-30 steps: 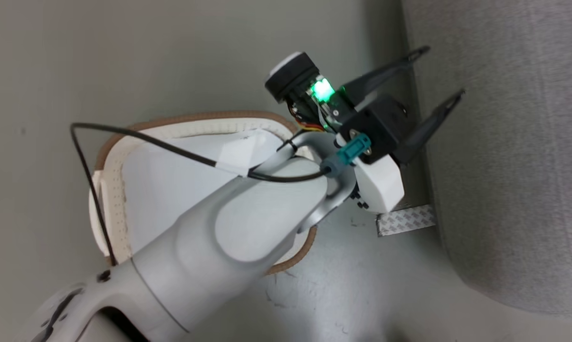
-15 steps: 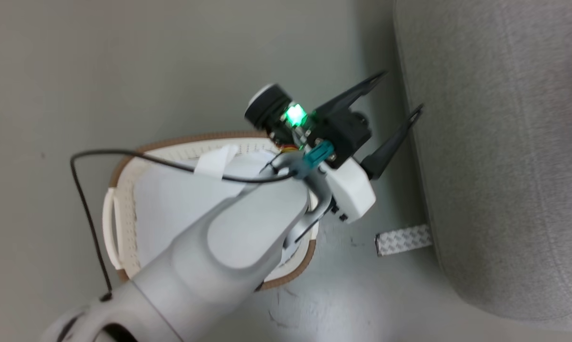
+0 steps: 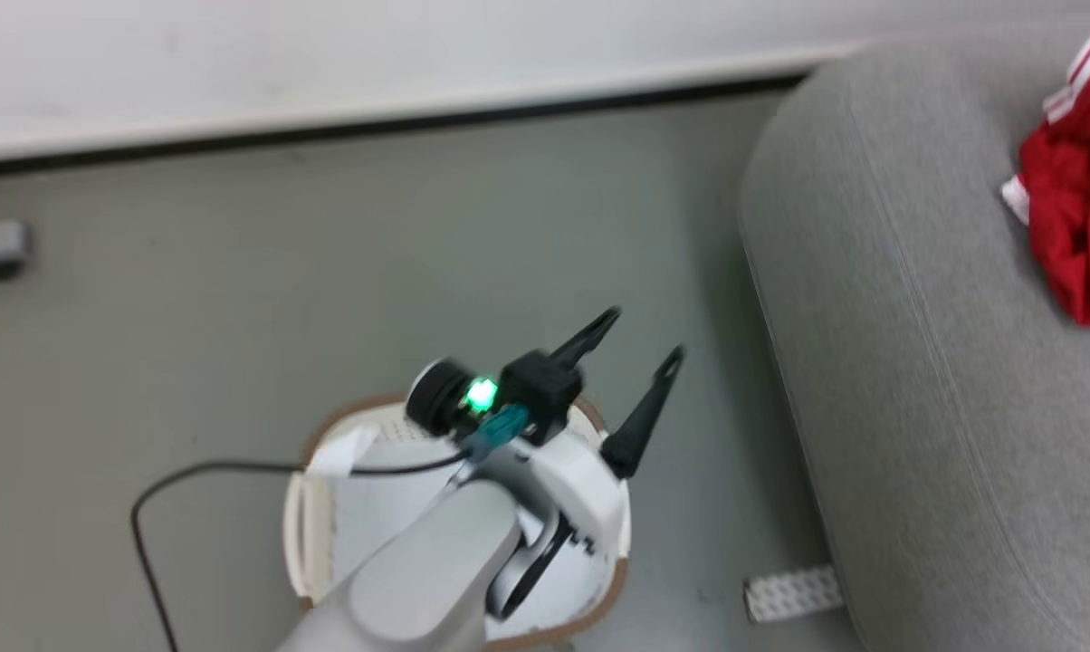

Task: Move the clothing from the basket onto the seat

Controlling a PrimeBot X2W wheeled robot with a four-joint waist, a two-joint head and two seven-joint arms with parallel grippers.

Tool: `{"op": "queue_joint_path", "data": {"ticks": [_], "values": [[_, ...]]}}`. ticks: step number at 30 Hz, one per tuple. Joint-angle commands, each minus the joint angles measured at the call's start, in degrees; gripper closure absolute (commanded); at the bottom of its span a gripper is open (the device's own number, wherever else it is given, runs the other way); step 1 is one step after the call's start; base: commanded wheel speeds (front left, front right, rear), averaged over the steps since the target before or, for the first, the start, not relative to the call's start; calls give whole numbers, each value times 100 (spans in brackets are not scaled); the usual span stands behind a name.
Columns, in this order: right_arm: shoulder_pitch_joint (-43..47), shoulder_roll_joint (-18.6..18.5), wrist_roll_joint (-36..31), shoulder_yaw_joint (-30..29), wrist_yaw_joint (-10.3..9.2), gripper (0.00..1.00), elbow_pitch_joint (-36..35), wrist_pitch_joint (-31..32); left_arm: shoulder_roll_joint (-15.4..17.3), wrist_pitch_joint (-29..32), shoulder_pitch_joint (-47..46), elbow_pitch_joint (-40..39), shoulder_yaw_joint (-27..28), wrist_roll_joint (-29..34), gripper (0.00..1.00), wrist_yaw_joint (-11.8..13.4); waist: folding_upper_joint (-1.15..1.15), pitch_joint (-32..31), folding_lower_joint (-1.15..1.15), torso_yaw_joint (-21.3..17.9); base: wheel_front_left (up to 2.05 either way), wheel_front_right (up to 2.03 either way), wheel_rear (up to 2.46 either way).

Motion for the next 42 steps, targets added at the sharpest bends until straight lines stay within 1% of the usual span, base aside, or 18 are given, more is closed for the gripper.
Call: {"op": "queue_joint_path", "data": {"ticks": [1, 5, 8, 9, 12, 14, 19, 24, 29, 37, 42], "values": [[179, 27, 49, 41, -15, 0, -61, 5, 87, -4, 159, -15, 35, -34, 0, 41, 0, -482, 2, 353, 0, 0, 0], [888, 105, 78, 258, -15, 0, -447, 5, 144, -5, 626, -60, 348, -87, 0, 102, 0, -872, 2, 744, 0, 0, 0], [1366, 192, 68, 288, -15, 0, -692, 5, 182, -4, 941, -81, 542, -73, 0, 95, 0, -1100, 2, 1030, 0, 0, 0], [1481, 261, 105, 261, -15, 0, -746, 5, 206, -4, 1026, -126, 616, -36, 0, 111, 0, -1152, 2, 1099, 0, 0, 0], [1818, 450, -69, 188, -15, 0, -881, 5, 278, -5, 1325, -198, 838, 99, 0, 112, 0, -1331, 2, 1281, 0, 0, 0], [2004, 628, -144, 213, -15, 0, -886, 6, 323, -5, 1554, -250, 995, 157, 0, 39, 0, -1445, 2, 1350, 0, 0, 0], [2304, 848, -329, 533, -15, 0, -774, 5, 511, -5, 2131, -401, 1503, 380, 0, -78, 0, -1675, 2, 1363, 0, 0, 0], [2484, 958, -394, 667, -15, 0, -706, 5, 550, -5, 2747, -596, 2189, 505, 0, -226, 0, -1827, 2, 1364, 0, 0, 0], [2657, 1000, -476, 655, -15, 0, -670, 5, 463, -5, 3283, -651, 2937, 738, 0, -239, 0, -1989, 2, 1371, 0, 0, 0], [2838, 1020, -552, 704, -15, 0, -549, 5, 253, -6, 3923, -808, 3968, 1121, 0, -455, 0, -2153, 2, 1231, 0, 0, 0], [2860, 1018, -498, 719, -15, 0, -509, 5, 129, -6, 4148, -922, 4387, 1377, 0, -662, 0, -2186, 2, 1137, 0, 0, 0]]}}
